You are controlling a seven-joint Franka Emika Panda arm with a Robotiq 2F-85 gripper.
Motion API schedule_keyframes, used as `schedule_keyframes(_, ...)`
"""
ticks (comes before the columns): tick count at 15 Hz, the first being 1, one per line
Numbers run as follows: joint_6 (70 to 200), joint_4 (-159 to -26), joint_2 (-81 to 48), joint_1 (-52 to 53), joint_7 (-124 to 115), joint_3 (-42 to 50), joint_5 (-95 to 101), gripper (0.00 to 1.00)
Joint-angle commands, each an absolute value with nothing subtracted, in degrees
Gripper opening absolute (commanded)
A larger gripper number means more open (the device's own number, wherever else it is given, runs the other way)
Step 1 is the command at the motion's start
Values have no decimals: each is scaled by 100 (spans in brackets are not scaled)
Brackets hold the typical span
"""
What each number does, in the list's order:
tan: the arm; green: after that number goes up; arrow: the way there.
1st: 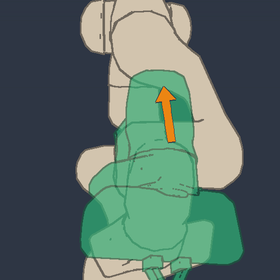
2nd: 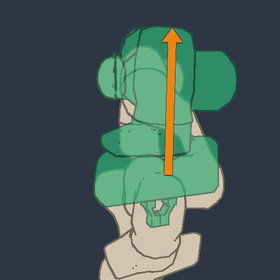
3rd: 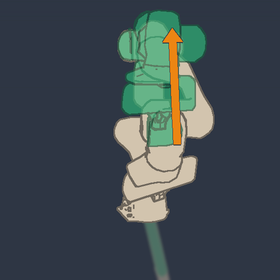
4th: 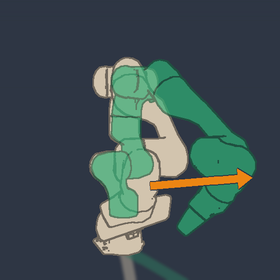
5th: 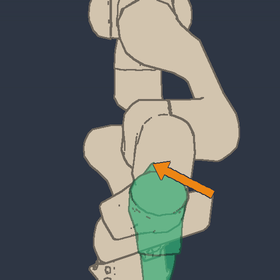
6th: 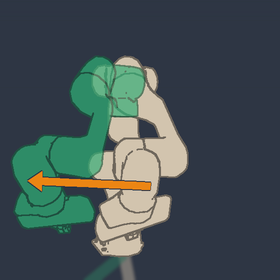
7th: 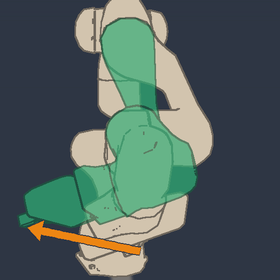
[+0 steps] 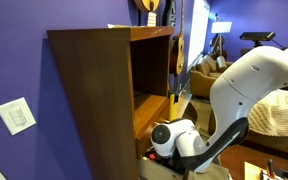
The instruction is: Open the second the drawer from the top on the cabinet
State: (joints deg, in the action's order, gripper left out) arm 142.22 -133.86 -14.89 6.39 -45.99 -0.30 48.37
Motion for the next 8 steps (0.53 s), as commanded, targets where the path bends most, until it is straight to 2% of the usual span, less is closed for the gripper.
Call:
schedule_keyframes(1,14279,-13050,-1946,623,-4618,222,5277,100)
schedule_keyframes(5,14335,-13028,-2047,585,-4640,280,5485,100)
schedule_keyframes(6,14325,-13019,-2071,574,-4611,287,5509,91)
schedule_keyframes(7,14324,-13017,-2088,566,-4588,296,5542,74)
schedule_keyframes(8,14336,-13021,-2100,556,-4568,297,5544,68)
